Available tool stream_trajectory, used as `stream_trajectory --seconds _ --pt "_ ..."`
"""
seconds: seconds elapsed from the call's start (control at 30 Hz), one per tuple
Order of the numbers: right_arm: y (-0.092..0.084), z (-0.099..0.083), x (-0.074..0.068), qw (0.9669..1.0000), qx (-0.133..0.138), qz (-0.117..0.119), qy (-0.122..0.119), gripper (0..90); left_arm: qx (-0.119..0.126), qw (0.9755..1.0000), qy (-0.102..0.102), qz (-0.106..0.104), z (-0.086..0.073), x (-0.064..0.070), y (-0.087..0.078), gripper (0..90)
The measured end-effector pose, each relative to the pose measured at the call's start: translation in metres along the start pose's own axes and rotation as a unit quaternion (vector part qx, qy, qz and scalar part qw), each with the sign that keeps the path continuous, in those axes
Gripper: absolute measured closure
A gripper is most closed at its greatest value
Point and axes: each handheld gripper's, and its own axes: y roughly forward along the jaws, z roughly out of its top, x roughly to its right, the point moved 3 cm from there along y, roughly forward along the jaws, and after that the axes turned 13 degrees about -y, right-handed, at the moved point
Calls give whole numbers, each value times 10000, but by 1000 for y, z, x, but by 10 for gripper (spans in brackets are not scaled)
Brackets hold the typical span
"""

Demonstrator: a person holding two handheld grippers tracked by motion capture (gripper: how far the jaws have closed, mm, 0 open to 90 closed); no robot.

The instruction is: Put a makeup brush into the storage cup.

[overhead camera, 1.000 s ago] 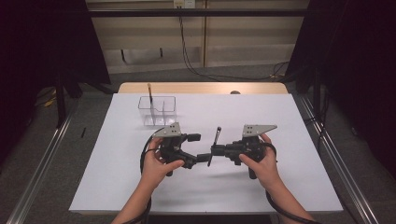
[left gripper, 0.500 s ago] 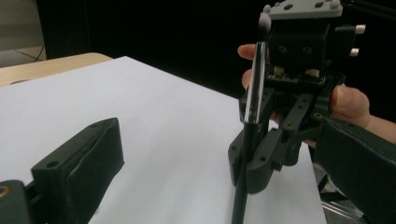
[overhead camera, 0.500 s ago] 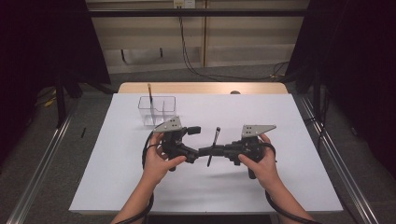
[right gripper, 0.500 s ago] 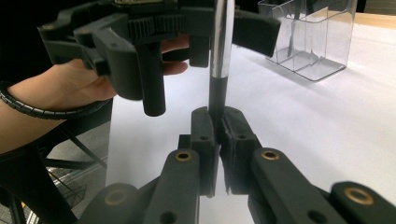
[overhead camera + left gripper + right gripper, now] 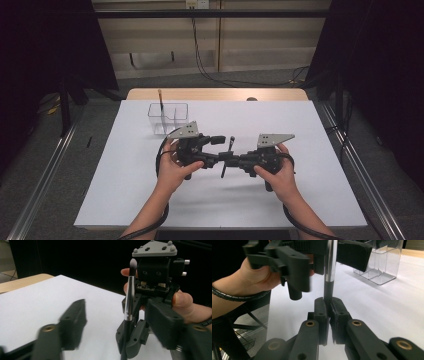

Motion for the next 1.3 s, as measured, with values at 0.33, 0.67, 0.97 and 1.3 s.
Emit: stream_trajectory --seconds 0.33,0.67,0.97,1.3 --pt "0 1 0 9999 -35 -67 -89 846 47 9999 8 -90 -1 2 0 661" --pt "-1 1 0 9998 -33 -131 -146 844 24 9998 66 -185 -1 5 -1 831" --pt "-2 2 -2 9995 -26 -187 -271 798 91 9998 134 -118 1 6 -6 838" --pt "-8 0 -1 9990 -24 -322 -322 573 211 9996 157 -38 5 5 -15 838"
